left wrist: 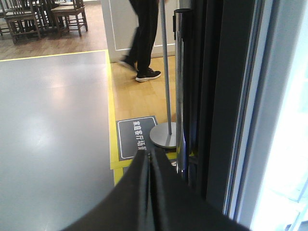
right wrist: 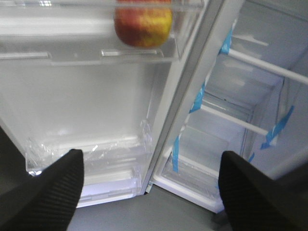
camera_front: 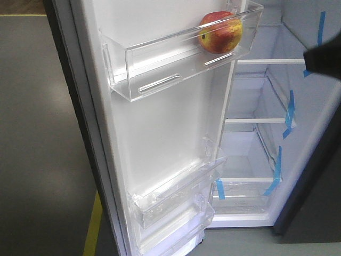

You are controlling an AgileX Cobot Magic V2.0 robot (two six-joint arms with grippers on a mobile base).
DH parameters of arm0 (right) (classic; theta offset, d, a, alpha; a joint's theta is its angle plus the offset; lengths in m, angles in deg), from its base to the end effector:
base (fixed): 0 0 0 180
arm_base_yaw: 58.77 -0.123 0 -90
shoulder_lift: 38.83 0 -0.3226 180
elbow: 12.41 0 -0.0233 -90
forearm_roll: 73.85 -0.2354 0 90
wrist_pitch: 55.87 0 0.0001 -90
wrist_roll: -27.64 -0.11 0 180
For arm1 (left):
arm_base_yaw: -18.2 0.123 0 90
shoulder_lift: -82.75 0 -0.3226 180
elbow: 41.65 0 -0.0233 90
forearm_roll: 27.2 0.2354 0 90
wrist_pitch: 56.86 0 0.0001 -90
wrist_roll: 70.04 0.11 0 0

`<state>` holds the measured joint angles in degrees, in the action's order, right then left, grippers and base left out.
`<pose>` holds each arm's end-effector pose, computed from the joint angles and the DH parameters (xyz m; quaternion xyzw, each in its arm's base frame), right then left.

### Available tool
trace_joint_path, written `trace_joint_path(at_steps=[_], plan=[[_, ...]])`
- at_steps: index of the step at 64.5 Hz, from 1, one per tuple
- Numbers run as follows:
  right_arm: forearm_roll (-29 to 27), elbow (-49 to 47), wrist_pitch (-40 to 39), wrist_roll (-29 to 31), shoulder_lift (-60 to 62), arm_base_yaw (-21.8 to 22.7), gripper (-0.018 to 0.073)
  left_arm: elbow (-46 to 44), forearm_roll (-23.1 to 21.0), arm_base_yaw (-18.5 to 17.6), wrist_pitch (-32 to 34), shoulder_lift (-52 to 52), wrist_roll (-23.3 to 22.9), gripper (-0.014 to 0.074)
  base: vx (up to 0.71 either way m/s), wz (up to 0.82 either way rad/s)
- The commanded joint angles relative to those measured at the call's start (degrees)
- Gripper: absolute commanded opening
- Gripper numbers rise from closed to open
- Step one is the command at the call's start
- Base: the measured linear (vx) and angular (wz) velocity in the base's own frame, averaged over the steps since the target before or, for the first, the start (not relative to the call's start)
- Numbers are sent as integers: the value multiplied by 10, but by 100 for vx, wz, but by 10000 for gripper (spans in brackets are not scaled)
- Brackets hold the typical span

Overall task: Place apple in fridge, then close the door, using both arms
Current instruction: 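Withdraw the empty right gripper up and away from the door bin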

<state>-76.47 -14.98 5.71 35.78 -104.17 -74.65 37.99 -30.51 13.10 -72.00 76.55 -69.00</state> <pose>0.1476 0.0466 0.4825 -0.1837 0.8648 0.0543 0.4640 0.0201 -0.0035 0.1772 0.0246 0.7710 -0.0461 0.6347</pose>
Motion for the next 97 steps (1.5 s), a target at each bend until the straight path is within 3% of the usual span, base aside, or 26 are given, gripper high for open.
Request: trace_joint_path(at_steps=[1,11,20,53,97], plan=[[38,104,-79,-43,74,3,547,11,-3,-3,41,8,-4,-5,0,0],[90,252,-117,-109,177,3,547,11,-3,-3,41,8,-4,-5,0,0],[115,315,-128,-144,236,3,547,11,-3,-3,41,8,-4,-5,0,0],[128,409,-130,-171,315,3,547,11,-3,-3,41,8,-4,-5,0,0],[123,410,-48,-170,438,3,547,11,-3,-3,41,8,-3,-5,0,0]])
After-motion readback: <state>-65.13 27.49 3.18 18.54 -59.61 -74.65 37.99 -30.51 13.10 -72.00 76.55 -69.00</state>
